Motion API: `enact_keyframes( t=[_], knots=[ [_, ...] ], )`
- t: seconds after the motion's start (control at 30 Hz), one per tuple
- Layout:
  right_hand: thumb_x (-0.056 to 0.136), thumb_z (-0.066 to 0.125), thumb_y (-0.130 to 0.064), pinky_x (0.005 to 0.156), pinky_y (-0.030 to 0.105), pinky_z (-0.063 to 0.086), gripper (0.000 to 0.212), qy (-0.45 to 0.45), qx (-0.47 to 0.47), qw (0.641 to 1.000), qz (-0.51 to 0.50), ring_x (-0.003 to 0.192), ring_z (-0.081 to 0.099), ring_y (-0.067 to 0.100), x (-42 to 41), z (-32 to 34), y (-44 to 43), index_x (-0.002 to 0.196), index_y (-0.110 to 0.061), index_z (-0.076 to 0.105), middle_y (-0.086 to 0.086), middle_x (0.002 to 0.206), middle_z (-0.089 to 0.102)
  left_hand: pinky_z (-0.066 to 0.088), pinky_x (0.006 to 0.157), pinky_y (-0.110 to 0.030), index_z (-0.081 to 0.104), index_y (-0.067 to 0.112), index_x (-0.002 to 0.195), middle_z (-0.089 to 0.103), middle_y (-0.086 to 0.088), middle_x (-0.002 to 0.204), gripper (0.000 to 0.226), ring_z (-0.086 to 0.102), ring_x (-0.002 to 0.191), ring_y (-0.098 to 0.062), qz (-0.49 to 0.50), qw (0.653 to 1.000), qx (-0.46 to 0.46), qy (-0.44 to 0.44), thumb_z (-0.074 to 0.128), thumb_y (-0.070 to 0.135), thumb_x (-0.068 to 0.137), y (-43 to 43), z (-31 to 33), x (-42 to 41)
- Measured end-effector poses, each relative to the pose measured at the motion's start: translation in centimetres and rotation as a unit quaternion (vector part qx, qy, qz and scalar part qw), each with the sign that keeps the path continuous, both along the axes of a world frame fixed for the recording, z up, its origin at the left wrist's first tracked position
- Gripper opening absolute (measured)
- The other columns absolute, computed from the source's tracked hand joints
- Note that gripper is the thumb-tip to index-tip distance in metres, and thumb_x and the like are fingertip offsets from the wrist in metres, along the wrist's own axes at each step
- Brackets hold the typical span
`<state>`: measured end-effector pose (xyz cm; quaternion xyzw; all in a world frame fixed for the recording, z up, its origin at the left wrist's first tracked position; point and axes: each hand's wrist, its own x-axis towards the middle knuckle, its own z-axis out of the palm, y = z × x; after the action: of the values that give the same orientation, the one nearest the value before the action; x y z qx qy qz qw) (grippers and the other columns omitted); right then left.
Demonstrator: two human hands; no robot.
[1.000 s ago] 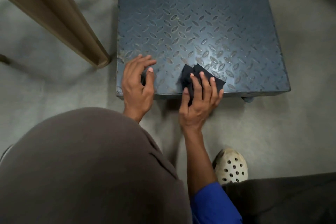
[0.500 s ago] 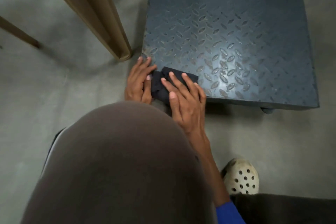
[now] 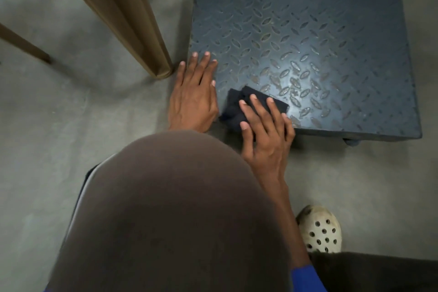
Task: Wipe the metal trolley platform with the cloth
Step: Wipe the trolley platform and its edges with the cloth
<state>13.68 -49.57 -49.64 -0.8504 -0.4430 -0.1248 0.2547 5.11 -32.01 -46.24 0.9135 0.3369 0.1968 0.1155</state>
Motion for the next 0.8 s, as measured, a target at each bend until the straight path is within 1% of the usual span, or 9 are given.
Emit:
enact_keyframes(
  t=[0.13, 0.2, 0.27, 0.37, 0.43, 0.5, 0.63, 0.73, 0.8],
  knots=[
    [0.11, 0.041, -0.035, 0.118, 0.052, 0.028, 0.038, -0.014, 0.053, 0.979, -0.198, 0.149, 0.04, 0.014, 6.1, -1.1, -3.7, 0.141, -0.033, 0.062, -0.012, 0.153, 0.053, 0.02, 0.129, -0.048, 0.05, 0.005, 0.153, 0.044, -0.014, 0.162, 0.047, 0.032, 0.156, -0.03, 0.039, 0.998, 0.047, -0.004, 0.036, 0.026, 0.112, -1.8, -0.8, 0.4],
    [0.107, 0.044, -0.036, 0.118, 0.053, 0.027, 0.036, -0.011, 0.099, 0.961, -0.258, 0.144, 0.046, 0.018, 6.4, -1.5, -2.4, 0.134, -0.033, 0.068, -0.01, 0.147, 0.059, 0.027, 0.126, -0.05, 0.057, 0.005, 0.146, 0.052, -0.013, 0.157, 0.044, 0.04, 0.152, -0.03, 0.061, 0.995, 0.072, -0.029, 0.04, 0.024, 0.111, -2.7, -1.1, 1.3],
    [0.105, 0.046, -0.038, 0.118, 0.053, 0.026, 0.036, -0.016, 0.128, 0.96, -0.25, 0.141, 0.049, 0.021, 4.6, -1.9, -0.1, 0.129, -0.033, 0.071, -0.007, 0.143, 0.062, 0.031, 0.124, -0.052, 0.062, 0.007, 0.141, 0.056, -0.012, 0.154, 0.041, 0.044, 0.15, -0.029, 0.067, 0.993, 0.084, -0.052, 0.042, 0.022, 0.11, -3.7, -1.6, 2.0],
    [0.104, 0.041, -0.047, 0.113, 0.051, 0.03, 0.042, -0.043, 0.109, 0.982, -0.151, 0.139, 0.05, 0.02, 2.6, -3.3, 0.4, 0.131, -0.034, 0.07, -0.007, 0.144, 0.062, 0.03, 0.123, -0.055, 0.06, 0.008, 0.144, 0.051, -0.012, 0.157, 0.043, 0.04, 0.152, -0.029, 0.016, 0.995, 0.089, -0.038, 0.039, 0.021, 0.108, -5.6, -2.3, 3.2],
    [0.104, 0.037, -0.053, 0.112, 0.044, 0.028, 0.046, -0.076, 0.088, 0.989, -0.086, 0.138, 0.049, 0.017, 4.6, -4.0, -1.2, 0.136, -0.036, 0.066, -0.008, 0.145, 0.061, 0.029, 0.123, -0.058, 0.055, 0.007, 0.149, 0.046, -0.015, 0.161, 0.047, 0.036, 0.154, -0.032, -0.012, 0.995, 0.102, -0.014, 0.038, 0.021, 0.107, -6.9, -2.7, 4.1],
    [0.104, 0.035, -0.056, 0.111, 0.041, 0.028, 0.048, -0.112, 0.072, 0.989, -0.065, 0.137, 0.049, 0.016, 7.1, -4.5, -3.3, 0.138, -0.036, 0.063, -0.007, 0.145, 0.061, 0.028, 0.123, -0.061, 0.05, 0.007, 0.153, 0.041, -0.015, 0.164, 0.05, 0.033, 0.156, -0.033, -0.018, 0.994, 0.105, -0.004, 0.036, 0.026, 0.109, -7.5, -2.7, 4.8],
    [0.104, 0.03, -0.056, 0.107, 0.048, 0.035, 0.05, -0.124, 0.078, 0.984, -0.1, 0.135, 0.051, 0.022, 11.0, -5.0, -6.6, 0.136, -0.033, 0.062, -0.001, 0.142, 0.062, 0.023, 0.123, -0.066, 0.041, 0.008, 0.159, 0.031, -0.017, 0.169, 0.056, 0.023, 0.159, -0.035, -0.02, 0.995, 0.096, 0.035, 0.031, 0.035, 0.111, -7.9, -2.8, 5.0],
    [0.105, 0.031, -0.051, 0.114, 0.047, 0.029, 0.049, -0.117, 0.096, 0.976, -0.157, 0.137, 0.051, 0.025, 13.8, -4.6, -9.2, 0.134, -0.028, 0.063, 0.002, 0.142, 0.061, 0.016, 0.12, -0.073, 0.031, 0.004, 0.162, 0.02, -0.025, 0.17, 0.062, 0.015, 0.159, -0.043, -0.054, 0.994, 0.072, 0.06, 0.025, 0.04, 0.112, -9.0, -2.3, 6.3],
    [0.106, 0.032, -0.047, 0.116, 0.052, 0.028, 0.048, -0.1, 0.096, 0.969, -0.205, 0.14, 0.049, 0.026, 15.1, -4.0, -10.8, 0.134, -0.025, 0.065, 0.003, 0.144, 0.06, 0.014, 0.118, -0.077, 0.024, 0.002, 0.164, 0.015, -0.028, 0.17, 0.067, 0.012, 0.158, -0.047, -0.094, 0.991, 0.064, 0.071, 0.02, 0.045, 0.112, -9.9, -2.1, 7.6]
  ],
)
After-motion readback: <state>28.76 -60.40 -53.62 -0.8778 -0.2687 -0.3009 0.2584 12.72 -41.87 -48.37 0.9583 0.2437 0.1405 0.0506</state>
